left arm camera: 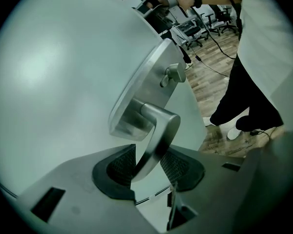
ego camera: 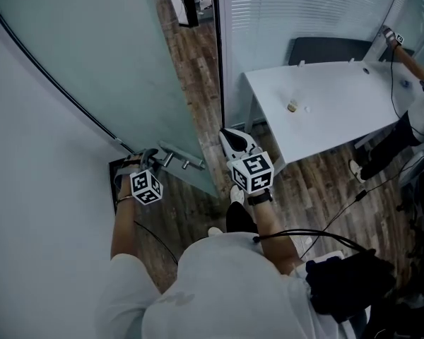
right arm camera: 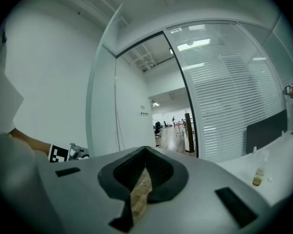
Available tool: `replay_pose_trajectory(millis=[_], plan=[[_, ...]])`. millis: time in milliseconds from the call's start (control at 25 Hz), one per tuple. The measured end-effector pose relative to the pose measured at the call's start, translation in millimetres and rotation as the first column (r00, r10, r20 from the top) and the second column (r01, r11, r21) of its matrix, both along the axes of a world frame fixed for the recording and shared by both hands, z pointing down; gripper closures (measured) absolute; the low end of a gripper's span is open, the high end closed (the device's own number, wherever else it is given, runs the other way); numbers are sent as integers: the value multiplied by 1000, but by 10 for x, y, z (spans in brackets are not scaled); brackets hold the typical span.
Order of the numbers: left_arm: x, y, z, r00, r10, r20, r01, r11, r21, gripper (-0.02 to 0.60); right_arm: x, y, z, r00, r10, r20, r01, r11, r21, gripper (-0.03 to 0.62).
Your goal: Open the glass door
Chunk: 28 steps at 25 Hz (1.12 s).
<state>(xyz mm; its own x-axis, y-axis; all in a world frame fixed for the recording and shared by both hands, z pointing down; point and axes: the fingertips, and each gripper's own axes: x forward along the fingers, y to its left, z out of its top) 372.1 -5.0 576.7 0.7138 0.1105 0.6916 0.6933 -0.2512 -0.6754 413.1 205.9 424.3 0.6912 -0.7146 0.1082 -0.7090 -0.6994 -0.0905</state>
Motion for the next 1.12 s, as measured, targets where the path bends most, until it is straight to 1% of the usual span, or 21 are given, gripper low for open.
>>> replay_pose_trajectory(millis=[160,280,520,760,840,880,960,1040,1120], plan=[[-80,-63,-23,1000,-4,-5,4,1000,-2,448,-56,-171,-50,997,-71,-20,71,997,-13,592],[-196,-147,-16,1000,-10,-3,10,1000,2,442,-172,-340,-40,992,-126,-28,125,992,-35,592],[-426,-260,5,1000,-25,12,25,999,25,439,-403,-659,-1,970,-241,-34,238,967,-89,591],[-654,-437,8,999,-39,3,39,999,30,431,-574,-930,50,952,-305,-36,298,946,-127,591],[-676,-519,-4,999,-43,-4,43,999,28,427,-605,-1032,67,942,-331,-49,322,936,-145,590],[-665,-547,-20,999,-43,-8,43,999,26,423,-614,-1085,81,933,-356,-56,343,925,-160,588],[-664,-559,-48,999,-43,-6,43,999,23,419,-649,-1182,146,907,-417,-53,400,895,-198,544],[-763,-572,-25,999,-48,19,47,998,32,416,-752,-1292,296,878,-479,-18,462,855,-234,492],[-947,-629,50,996,-63,55,60,997,49,413,-914,-1429,497,843,-538,15,520,807,-278,483]])
